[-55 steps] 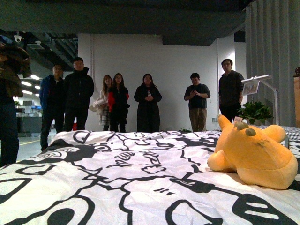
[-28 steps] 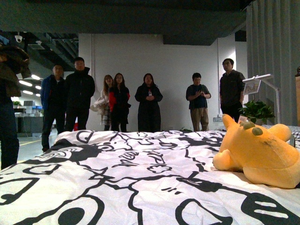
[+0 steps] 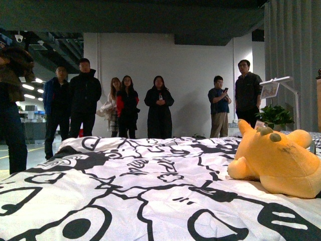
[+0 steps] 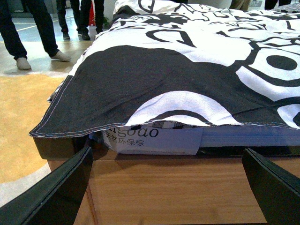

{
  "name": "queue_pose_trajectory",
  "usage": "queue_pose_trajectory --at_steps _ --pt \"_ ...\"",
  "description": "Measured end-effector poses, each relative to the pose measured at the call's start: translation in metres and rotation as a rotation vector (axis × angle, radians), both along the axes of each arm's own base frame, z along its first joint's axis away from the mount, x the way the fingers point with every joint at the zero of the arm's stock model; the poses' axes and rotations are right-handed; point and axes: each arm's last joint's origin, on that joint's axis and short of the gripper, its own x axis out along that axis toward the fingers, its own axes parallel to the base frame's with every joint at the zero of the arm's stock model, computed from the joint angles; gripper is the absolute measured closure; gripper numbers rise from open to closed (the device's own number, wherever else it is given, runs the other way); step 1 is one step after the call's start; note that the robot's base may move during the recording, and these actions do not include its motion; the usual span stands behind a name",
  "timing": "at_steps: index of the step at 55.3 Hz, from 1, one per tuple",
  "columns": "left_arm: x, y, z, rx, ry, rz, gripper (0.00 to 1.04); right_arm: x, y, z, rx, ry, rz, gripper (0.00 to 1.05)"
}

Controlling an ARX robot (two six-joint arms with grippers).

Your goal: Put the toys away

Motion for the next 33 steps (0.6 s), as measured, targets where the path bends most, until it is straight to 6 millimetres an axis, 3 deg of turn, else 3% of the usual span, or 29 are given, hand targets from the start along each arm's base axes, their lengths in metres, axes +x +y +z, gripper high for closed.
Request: queue_pose_trajectory --at_steps 20,33 --pt "0.000 0.000 0.000 0.000 0.000 0.000 0.06 0.082 0.062 0.046 -0.192 -0.173 -0.044 0.07" --pt "0.000 0.000 0.000 0.000 0.000 0.000 0.06 0.123 0.085 0.043 -0.361 -0.170 -0.091 0.07"
